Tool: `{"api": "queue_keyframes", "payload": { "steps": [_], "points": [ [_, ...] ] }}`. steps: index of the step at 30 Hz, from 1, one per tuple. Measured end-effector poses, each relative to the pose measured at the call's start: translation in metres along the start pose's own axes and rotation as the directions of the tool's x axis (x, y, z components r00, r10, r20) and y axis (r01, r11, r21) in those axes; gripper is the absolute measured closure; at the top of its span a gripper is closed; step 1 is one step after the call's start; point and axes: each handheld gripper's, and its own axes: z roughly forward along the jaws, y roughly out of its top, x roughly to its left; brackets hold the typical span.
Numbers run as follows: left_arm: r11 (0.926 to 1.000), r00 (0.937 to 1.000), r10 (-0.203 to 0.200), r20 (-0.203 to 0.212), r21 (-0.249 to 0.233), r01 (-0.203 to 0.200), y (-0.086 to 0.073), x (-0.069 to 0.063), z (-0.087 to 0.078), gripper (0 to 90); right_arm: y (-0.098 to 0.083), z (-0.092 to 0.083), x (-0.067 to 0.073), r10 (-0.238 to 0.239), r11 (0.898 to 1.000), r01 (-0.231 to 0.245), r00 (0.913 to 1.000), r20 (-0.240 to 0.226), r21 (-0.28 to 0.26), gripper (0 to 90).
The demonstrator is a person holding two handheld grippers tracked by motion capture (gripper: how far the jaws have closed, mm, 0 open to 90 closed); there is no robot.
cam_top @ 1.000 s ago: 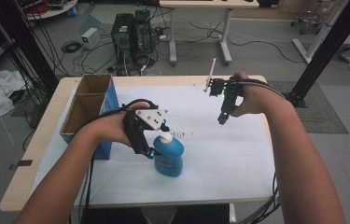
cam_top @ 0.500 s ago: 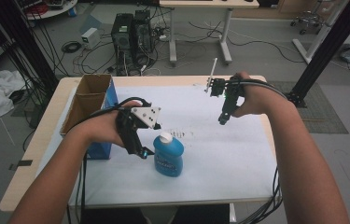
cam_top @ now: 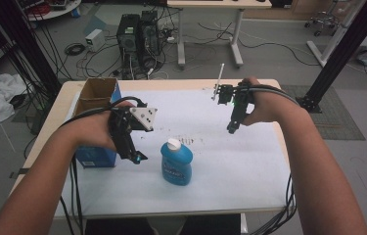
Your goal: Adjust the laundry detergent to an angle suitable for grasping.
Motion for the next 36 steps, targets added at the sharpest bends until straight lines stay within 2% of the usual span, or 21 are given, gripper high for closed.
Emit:
{"api": "queue_keyframes", "payload": {
  "steps": [6,8,10,14,15,18,20,25,28,31,35,36],
  "points": [
    [0.9974,0.9997,-0.025,-0.007,0.068,0.025,-0.001,0.001,-0.007,10.4,0.005,-0.001,0.005,-0.031,0.999,0.031,0.9995,-0.001,-0.007,3.6],
    [0.9952,0.9997,-0.012,-0.022,0.097,0.014,0.0,0.0,-0.009,10.5,0.006,-0.001,0.007,-0.031,1.0,0.031,0.9995,-0.003,-0.003,3.6],
    [0.9919,0.9997,-0.016,-0.02,0.126,0.019,0.001,0.0,-0.011,10.5,0.006,-0.001,0.008,-0.033,0.999,0.033,0.9995,-0.003,-0.005,3.6],
    [0.9898,0.9993,-0.032,-0.019,0.138,0.035,0.002,0.001,-0.013,10.5,0.006,-0.001,0.009,-0.032,0.999,0.032,0.9995,-0.002,0.002,3.5],
    [0.9853,0.999,-0.035,-0.028,0.166,0.039,0.003,0.0,-0.013,10.5,0.007,-0.001,0.009,-0.042,0.999,0.042,0.9991,-0.001,-0.001,3.5],
    [0.9818,0.9989,-0.031,-0.036,0.186,0.037,0.004,0.0,-0.014,10.4,0.007,-0.001,0.011,-0.033,0.999,0.033,0.9995,-0.002,0.003,3.5],
    [0.972,0.9986,-0.032,-0.043,0.231,0.041,0.004,0.001,-0.012,10.4,0.008,0.0,0.011,-0.038,0.999,0.038,0.9993,-0.003,0.005,3.4],
    [0.9614,0.9976,-0.055,-0.043,0.268,0.064,0.004,0.001,-0.011,7.4,0.009,0.0,0.014,-0.055,0.998,0.055,0.9985,-0.002,0.006,3.4],
    [0.9502,0.9967,-0.067,-0.045,0.302,0.077,0.003,0.002,-0.01,6.8,0.01,0.0,0.017,-0.05,0.999,0.051,0.9987,-0.006,0.012,3.4],
    [0.9427,0.9958,-0.08,-0.044,0.321,0.09,0.002,0.004,-0.009,6.6,0.01,-0.001,0.018,-0.054,0.998,0.054,0.9985,-0.007,0.013,3.4],
    [0.9402,0.9956,-0.077,-0.053,0.328,0.09,0.002,0.006,-0.011,5.9,0.01,-0.001,0.02,-0.059,0.998,0.059,0.9982,-0.006,0.012,3.4],
    [0.9383,0.995,-0.088,-0.046,0.331,0.099,0.002,0.007,-0.011,5.9,0.01,-0.001,0.021,-0.061,0.998,0.061,0.9981,-0.004,0.013,3.4]
  ]
}}
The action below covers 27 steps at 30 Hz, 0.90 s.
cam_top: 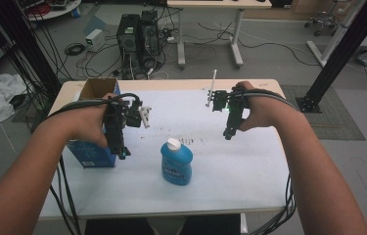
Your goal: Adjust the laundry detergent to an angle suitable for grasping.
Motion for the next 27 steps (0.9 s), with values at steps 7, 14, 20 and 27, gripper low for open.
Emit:
{"api": "queue_keyframes", "payload": {
  "steps": [7,14,20,27],
  "points": [
    [0.9983,0.999,-0.044,0.012,0.038,0.043,-0.0001,0.004,0.0013,6.1,0.0002,-0.0001,0.0004,0.001,1.0,-0.001,1.0,0.0,0.0,3.4],
    [0.9988,0.9992,-0.04,0.006,0.027,0.04,0.0007,0.0034,0.0024,6.0,0.0007,0.0009,0.0012,0.005,1.0,-0.005,1.0,-0.001,0.004,3.4],
    [0.9985,0.9987,-0.05,0.011,0.024,0.05,0.0,0.0058,0.0036,6.0,0.0,0.0011,0.0024,0.001,1.0,-0.001,1.0,-0.003,0.005,3.3],
    [0.9979,0.998,-0.061,0.015,0.022,0.061,-0.0002,0.0091,0.0046,6.0,-0.0024,-0.0003,0.0034,0.003,1.0,-0.003,1.0,0.0,0.007,3.3]
  ]
}}
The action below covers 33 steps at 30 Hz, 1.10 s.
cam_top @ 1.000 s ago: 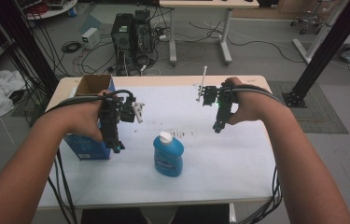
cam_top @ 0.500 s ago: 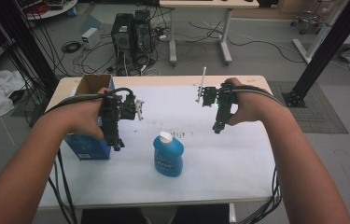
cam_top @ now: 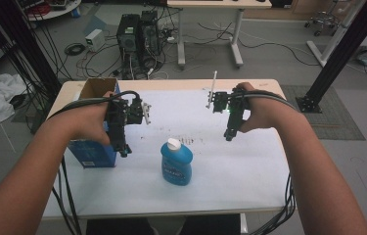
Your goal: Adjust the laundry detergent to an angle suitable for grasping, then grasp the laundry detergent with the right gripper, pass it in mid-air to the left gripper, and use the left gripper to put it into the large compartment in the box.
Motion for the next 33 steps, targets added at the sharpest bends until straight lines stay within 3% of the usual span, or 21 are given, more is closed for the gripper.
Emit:
{"api": "queue_keyframes", "payload": {
  "steps": [7,19,27,31,33],
  "points": [
    [0.9995,0.9996,-0.023,0.014,0.023,0.023,0.002,0.002,0.0,6.1,-0.004,-0.003,0.002,0.003,1.0,-0.003,1.0,0.003,-0.009,3.3],
    [1.0,0.9999,-0.007,-0.01,-0.003,0.007,0.002,0.001,-0.002,6.1,-0.002,-0.002,0.003,0.004,1.0,-0.004,1.0,0.004,-0.009,3.3],
    [0.9999,0.9999,-0.01,0.0,0.004,0.01,0.004,0.004,0.001,6.0,-0.007,-0.004,0.003,0.002,1.0,-0.002,1.0,0.008,-0.026,3.2],
    [0.9999,1.0,0.004,0.0,0.012,-0.004,0.005,0.004,0.003,6.1,-0.01,-0.002,0.003,0.011,1.0,-0.011,0.9999,0.007,-0.028,3.2],
    [0.9999,0.9999,0.011,-0.001,-0.011,-0.011,0.005,0.005,0.004,6.1,-0.012,0.0,0.003,0.031,0.999,-0.031,0.9995,0.001,-0.042,3.1]
  ]
}}
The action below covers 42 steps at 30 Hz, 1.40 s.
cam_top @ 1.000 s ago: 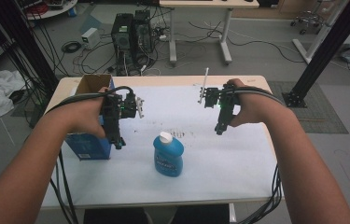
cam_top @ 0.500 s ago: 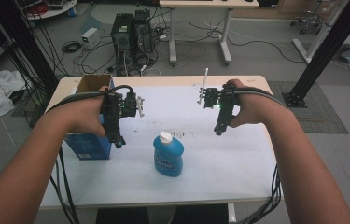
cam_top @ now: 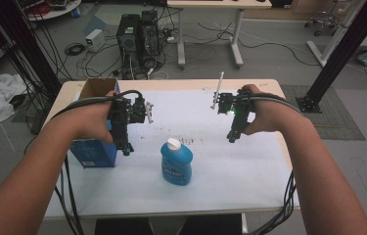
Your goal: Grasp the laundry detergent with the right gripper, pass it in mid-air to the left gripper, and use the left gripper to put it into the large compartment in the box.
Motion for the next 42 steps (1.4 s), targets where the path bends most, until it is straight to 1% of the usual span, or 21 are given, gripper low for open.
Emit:
{"api": "queue_keyframes", "payload": {
  "steps": [1,3,7,12,14,15,18,19,21,24,25,26,28,30,31,34,37,39,40,41,42],
  "points": [
    [1.0,1.0,-0.004,0.0,0.005,0.004,0.0,0.001,0.0,6.0,-0.001,0.0,-0.001,-0.007,1.0,0.007,1.0,-0.003,-0.003,3.1],
    [1.0,1.0,-0.001,-0.01,0.007,0.001,0.0,0.002,0.001,6.0,-0.002,-0.001,0.001,0.01,1.0,-0.01,0.9999,0.003,-0.005,3.0],
    [0.9999,0.9999,0.006,-0.011,-0.01,-0.006,-0.001,0.002,0.002,6.1,-0.004,-0.003,0.002,0.02,0.999,-0.02,0.9998,-0.004,-0.03,3.0],
    [0.9995,0.9997,0.017,-0.015,-0.026,-0.017,-0.002,0.001,0.001,6.0,-0.013,-0.006,0.004,0.045,0.994,-0.047,0.9988,-0.022,-0.094,2.9],
    [0.9993,0.9996,0.024,-0.013,-0.03,-0.024,-0.003,0.0,0.002,6.0,-0.014,-0.007,0.004,0.052,0.993,-0.054,0.9984,-0.024,-0.104,2.9],
    [0.9992,0.9997,0.021,-0.016,-0.034,-0.021,-0.003,-0.001,0.002,6.1,-0.017,-0.006,0.006,0.054,0.99,-0.057,0.9981,-0.029,-0.126,2.9],
    [0.9986,0.9995,0.027,-0.017,-0.046,-0.028,-0.003,-0.002,0.001,6.1,-0.02,-0.004,0.009,0.059,0.989,-0.063,0.9977,-0.035,-0.134,2.8],
    [0.9973,0.9995,0.028,-0.014,-0.068,-0.029,-0.005,-0.003,0.001,6.1,-0.023,0.001,0.014,0.055,0.986,-0.061,0.9975,-0.045,-0.153,2.7],
    [0.9971,0.9996,0.024,-0.013,-0.072,-0.025,-0.006,-0.002,0.001,6.0,-0.024,0.003,0.015,0.053,0.985,-0.06,0.9975,-0.047,-0.161,2.7],
    [0.9972,0.9999,0.012,-0.01,-0.074,-0.013,-0.008,-0.002,0.002,6.0,-0.028,0.01,0.021,0.056,0.978,-0.067,0.9966,-0.061,-0.198,2.4],
    [0.9972,0.9999,0.012,-0.01,-0.074,-0.013,-0.008,-0.002,0.002,6.0,-0.028,0.01,0.021,0.056,0.978,-0.067,0.9966,-0.061,-0.198,2.4],
    [0.997,0.9998,0.015,-0.015,-0.076,-0.016,-0.009,-0.001,0.003,6.0,-0.031,0.013,0.024,0.061,0.972,-0.075,0.9957,-0.069,-0.225,2.4],
    [0.9964,0.9998,0.014,-0.015,-0.084,-0.015,-0.009,-0.002,0.003,6.0,-0.033,0.014,0.026,0.072,0.965,-0.089,0.9943,-0.079,-0.245,2.4],
    [0.9963,0.9997,0.015,-0.017,-0.085,-0.017,-0.009,-0.002,0.003,6.0,-0.034,0.015,0.026,0.071,0.963,-0.089,0.9944,-0.078,-0.255,2.4],
    [0.9957,0.9997,0.014,-0.018,-0.091,-0.016,-0.009,-0.002,0.003,6.0,-0.035,0.016,0.029,0.078,0.956,-0.1,0.9931,-0.087,-0.277,2.4],
    [0.9955,0.9997,0.021,-0.015,-0.092,-0.022,-0.009,-0.003,0.003,6.0,-0.039,0.019,0.034,0.085,0.94,-0.116,0.9907,-0.106,-0.322,2.4],
    [0.9957,0.9997,0.023,-0.012,-0.09,-0.024,-0.009,-0.003,0.002,6.0,-0.042,0.023,0.04,0.08,0.922,-0.121,0.989,-0.124,-0.369,2.4],
    [0.9955,0.9997,0.021,-0.012,-0.093,-0.022,-0.009,-0.002,0.003,6.0,-0.044,0.027,0.045,0.078,0.913,-0.123,0.9882,-0.132,-0.388,2.3],
    [0.9955,0.9997,0.021,-0.012,-0.093,-0.022,-0.009,-0.002,0.003,6.0,-0.044,0.027,0.045,0.078,0.913,-0.123,0.9882,-0.132,-0.388,2.3],
    [0.9953,0.9997,0.023,-0.012,-0.093,-0.024,-0.009,-0.002,0.003,6.0,-0.044,0.031,0.048,0.074,0.91,-0.122,0.9881,-0.135,-0.396,2.4],
    [0.9953,0.9997,0.023,-0.012,-0.094,-0.024,-0.009,-0.003,0.003,6.0,-0.043,0.037,0.053,0.069,0.901,-0.124,0.9869,-0.146,-0.416,2.3]
  ]
}}
